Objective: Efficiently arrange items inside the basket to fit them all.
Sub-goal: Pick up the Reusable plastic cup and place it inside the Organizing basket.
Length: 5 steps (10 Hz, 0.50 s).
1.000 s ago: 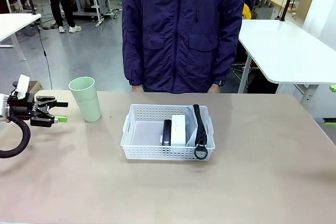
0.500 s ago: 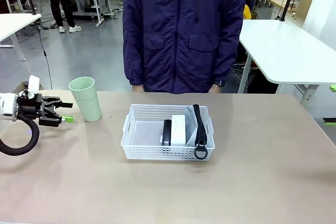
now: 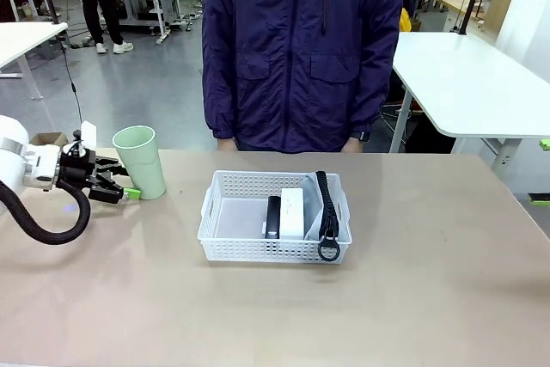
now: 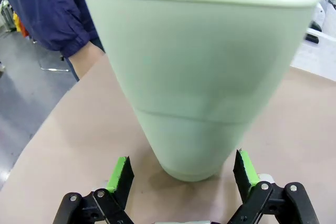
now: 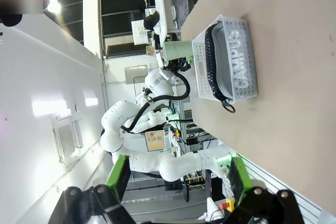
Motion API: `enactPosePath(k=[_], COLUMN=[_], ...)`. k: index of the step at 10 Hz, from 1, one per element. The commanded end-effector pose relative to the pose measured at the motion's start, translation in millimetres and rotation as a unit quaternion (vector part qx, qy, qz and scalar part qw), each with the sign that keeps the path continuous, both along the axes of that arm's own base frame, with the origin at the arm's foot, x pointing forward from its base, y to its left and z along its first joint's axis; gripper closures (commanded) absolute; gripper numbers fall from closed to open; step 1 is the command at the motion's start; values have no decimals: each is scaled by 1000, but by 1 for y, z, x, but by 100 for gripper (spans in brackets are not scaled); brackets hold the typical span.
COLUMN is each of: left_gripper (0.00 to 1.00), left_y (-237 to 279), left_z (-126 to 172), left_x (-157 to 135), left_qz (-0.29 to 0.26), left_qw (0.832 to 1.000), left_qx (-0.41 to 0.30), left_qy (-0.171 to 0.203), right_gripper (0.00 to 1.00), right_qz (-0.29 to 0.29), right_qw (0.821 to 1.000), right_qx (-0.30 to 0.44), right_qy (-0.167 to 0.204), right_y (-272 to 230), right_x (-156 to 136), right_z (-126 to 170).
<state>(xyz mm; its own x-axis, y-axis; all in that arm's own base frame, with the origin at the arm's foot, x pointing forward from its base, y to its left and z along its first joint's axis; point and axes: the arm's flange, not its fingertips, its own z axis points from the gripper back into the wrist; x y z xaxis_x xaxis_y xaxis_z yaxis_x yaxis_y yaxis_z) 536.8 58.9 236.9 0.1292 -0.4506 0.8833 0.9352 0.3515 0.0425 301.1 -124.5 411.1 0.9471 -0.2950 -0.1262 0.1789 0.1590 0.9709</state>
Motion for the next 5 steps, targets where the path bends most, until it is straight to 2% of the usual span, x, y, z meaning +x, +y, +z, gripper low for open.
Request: enactPosePath(k=[1, 5], left_gripper=[0, 0], left_y=[-7, -18], left_z=[-6, -11], left_x=[6, 10], left_qz=[-1, -30], left_qw=[1000, 999], left_qx=[4, -21], left_qy=[5, -3], right_gripper=[0, 0], right_qz=[-1, -1], right_qw=[1000, 1000], right_qx=[5, 5], right_qy=[1, 1], right_y=[0, 0], right_x=[0, 0], right_z=[5, 5])
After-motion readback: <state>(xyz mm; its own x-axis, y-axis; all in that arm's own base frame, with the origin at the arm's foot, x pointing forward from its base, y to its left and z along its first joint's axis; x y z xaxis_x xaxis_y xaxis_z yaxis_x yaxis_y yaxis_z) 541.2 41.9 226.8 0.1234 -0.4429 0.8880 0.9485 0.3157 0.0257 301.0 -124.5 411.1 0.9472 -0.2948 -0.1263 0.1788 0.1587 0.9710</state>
